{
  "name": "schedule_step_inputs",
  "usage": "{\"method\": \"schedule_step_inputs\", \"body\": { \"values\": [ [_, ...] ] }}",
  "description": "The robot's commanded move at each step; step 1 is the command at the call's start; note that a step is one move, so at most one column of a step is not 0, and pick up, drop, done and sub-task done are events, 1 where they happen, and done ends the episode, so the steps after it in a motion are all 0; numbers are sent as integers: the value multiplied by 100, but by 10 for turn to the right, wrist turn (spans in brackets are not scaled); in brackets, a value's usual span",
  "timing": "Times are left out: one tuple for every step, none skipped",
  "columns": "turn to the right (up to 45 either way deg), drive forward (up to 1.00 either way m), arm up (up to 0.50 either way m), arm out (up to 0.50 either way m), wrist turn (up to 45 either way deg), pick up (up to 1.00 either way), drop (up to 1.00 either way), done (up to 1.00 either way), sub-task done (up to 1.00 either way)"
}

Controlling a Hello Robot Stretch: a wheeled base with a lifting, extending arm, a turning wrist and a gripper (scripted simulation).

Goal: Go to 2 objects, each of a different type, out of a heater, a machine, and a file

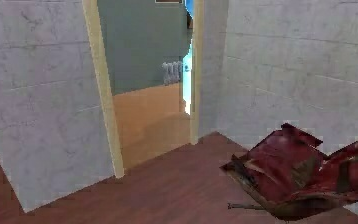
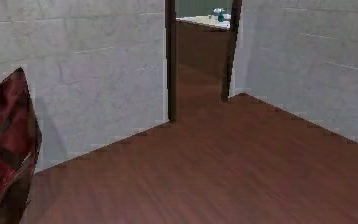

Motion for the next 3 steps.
{"method": "schedule_step_inputs", "body": {
  "values": [
    [0, 100, 0, 0, 0, 0, 0, 0, 0],
    [-30, 0, 0, 0, 0, 0, 0, 0, 0],
    [0, 90, 0, 0, 0, 0, 0, 0, 0]
  ]
}}
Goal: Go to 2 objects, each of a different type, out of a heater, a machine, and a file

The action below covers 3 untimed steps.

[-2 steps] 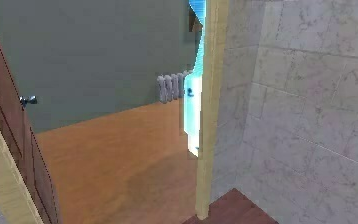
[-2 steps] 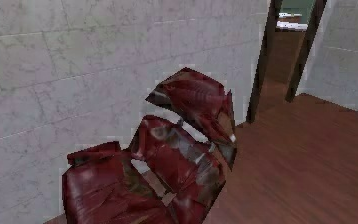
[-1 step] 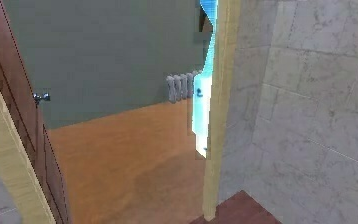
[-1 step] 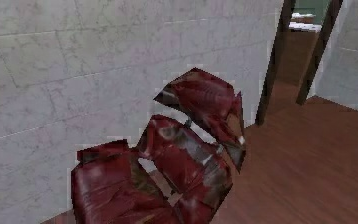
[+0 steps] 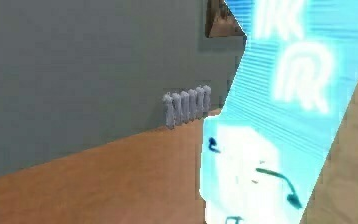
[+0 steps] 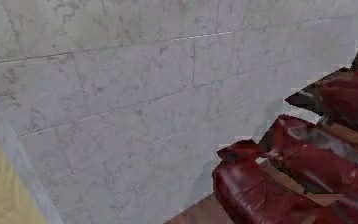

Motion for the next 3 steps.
{"method": "schedule_step_inputs", "body": {
  "values": [
    [-450, 0, 0, 0, 0, 0, 0, 0, 0],
    [-120, 0, 0, 0, 0, 0, 0, 0, 0],
    [0, 30, 0, 0, 0, 0, 0, 0, 0]
  ]
}}
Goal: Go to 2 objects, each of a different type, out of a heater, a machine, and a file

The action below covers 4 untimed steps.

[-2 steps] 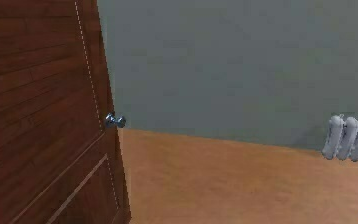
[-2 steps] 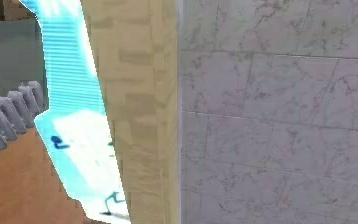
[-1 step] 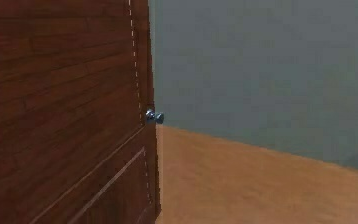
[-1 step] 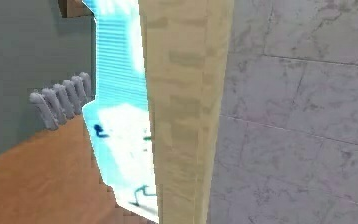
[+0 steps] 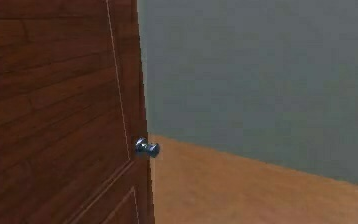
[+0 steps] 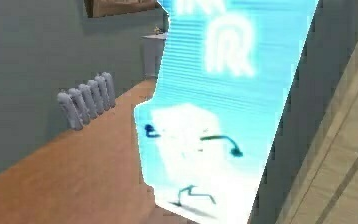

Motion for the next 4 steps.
{"method": "schedule_step_inputs", "body": {
  "values": [
    [450, 0, 0, 0, 0, 0, 0, 0, 0],
    [450, 0, 0, 0, 0, 0, 0, 0, 0],
    [120, 0, 0, 0, 0, 0, 0, 0, 0],
    [0, 0, 0, 0, 0, 0, 0, 0, 100]
  ]
}}
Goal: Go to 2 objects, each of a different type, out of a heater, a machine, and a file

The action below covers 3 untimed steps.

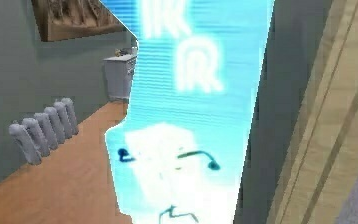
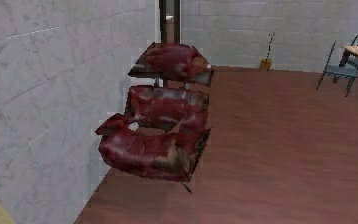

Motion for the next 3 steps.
{"method": "schedule_step_inputs", "body": {
  "values": [
    [-450, 0, 0, 0, 0, 0, 0, 0, 0],
    [0, 100, 0, 0, 0, 0, 0, 0, 0],
    [-30, 0, 0, 0, 0, 0, 0, 0, 0]
  ]
}}
